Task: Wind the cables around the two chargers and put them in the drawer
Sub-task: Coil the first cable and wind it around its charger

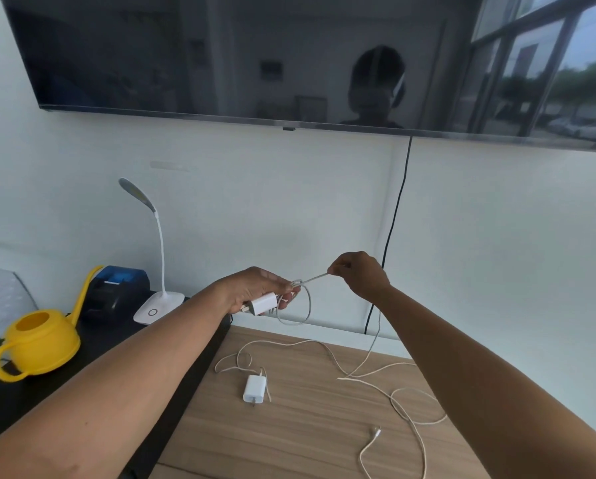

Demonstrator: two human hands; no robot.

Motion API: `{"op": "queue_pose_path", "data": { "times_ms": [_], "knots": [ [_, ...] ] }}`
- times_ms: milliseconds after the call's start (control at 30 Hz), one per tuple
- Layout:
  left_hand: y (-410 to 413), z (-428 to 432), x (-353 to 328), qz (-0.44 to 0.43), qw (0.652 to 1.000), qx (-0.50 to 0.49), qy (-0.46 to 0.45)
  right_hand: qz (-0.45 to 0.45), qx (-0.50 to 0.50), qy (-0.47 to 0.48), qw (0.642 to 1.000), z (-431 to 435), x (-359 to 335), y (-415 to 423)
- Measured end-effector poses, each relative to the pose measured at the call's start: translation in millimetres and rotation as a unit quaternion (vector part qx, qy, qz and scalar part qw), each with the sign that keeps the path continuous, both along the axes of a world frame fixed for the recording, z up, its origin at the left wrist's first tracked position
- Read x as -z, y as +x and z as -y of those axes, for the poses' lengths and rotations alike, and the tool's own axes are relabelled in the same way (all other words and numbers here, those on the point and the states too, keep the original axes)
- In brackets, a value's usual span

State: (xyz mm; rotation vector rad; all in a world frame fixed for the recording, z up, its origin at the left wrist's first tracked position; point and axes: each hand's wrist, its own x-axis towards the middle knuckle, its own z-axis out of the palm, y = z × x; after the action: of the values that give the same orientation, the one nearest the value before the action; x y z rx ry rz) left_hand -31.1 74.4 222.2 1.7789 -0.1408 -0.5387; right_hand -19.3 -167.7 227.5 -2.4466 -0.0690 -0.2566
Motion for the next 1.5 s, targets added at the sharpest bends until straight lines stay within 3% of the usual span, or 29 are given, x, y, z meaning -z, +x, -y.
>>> {"op": "queue_pose_path", "data": {
  "times_ms": [100, 200, 533, 933, 1333, 1500],
  "knots": [
    [0.7, -9.0, -1.6, -0.002, 1.0, -0.008, 0.015, 0.009, 0.037, -0.009, 0.999, 15.5, 0.0, 1.4],
    [4.8, -20.8, -3.2, -0.01, 0.997, -0.078, -0.002, 0.014, 0.086, -0.015, 0.996, 32.7, -0.1, 3.7],
    [13.8, -54.0, -4.2, -0.085, 0.968, -0.199, -0.125, 0.003, 0.188, -0.059, 0.981, 58.3, 7.7, 6.7],
    [12.1, -29.5, -7.6, -0.096, 0.958, -0.202, -0.181, -0.012, 0.034, -0.178, 0.983, -16.6, 9.1, -2.1],
    [11.0, -9.3, 3.3, -0.061, 0.973, -0.19, -0.119, -0.051, -0.069, 0.013, 0.996, -46.3, -7.7, -7.4],
    [2.9, -0.6, 3.6, -0.028, 0.984, -0.166, -0.062, -0.05, -0.074, 0.042, 0.995, -45.1, -7.4, -7.0]
  ]
}}
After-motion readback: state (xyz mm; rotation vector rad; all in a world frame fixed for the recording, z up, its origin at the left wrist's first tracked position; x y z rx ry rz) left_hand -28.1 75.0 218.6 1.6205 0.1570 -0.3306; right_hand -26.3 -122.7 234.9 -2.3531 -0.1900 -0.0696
